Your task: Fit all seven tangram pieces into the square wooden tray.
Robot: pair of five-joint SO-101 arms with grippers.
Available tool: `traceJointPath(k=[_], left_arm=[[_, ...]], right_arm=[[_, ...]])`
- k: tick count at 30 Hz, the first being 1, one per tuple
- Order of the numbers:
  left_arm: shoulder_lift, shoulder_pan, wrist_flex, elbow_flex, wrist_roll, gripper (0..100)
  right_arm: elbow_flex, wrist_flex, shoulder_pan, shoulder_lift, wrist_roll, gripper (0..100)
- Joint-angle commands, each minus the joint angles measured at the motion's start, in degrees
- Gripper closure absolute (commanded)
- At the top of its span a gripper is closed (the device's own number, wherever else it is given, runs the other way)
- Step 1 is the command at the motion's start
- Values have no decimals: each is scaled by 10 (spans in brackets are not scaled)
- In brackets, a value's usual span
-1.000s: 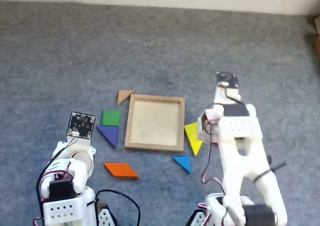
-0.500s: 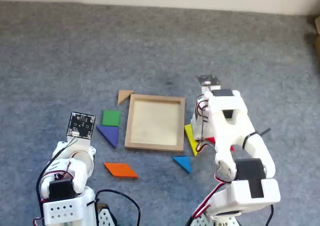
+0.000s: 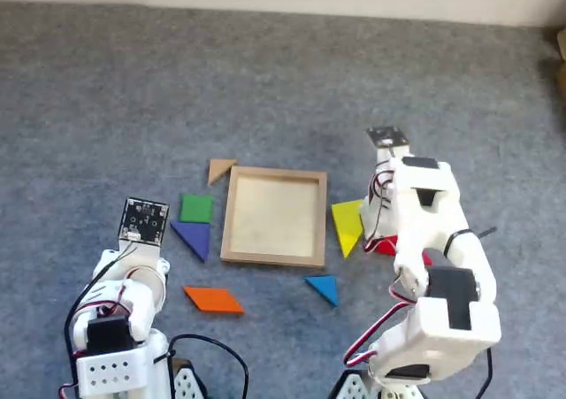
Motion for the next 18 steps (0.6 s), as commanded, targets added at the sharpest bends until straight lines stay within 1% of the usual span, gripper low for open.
traceJointPath(k=[1,7,9,13,18], left_arm=[[-16,-6,3,12,3,993],[-16,-6,3,12,3,993],[-16,-6,3,12,3,993],[-16,-6,3,12,3,993],[-16,-6,3,12,3,993]], right_arm=[[-8,-9,5,-3,11,626],[-7,-6,4,-4,11,626],[-10,17,-3,-4,12,626],[-12,73,-24,-4,63,626],[-11,76,-28,0,102,626]])
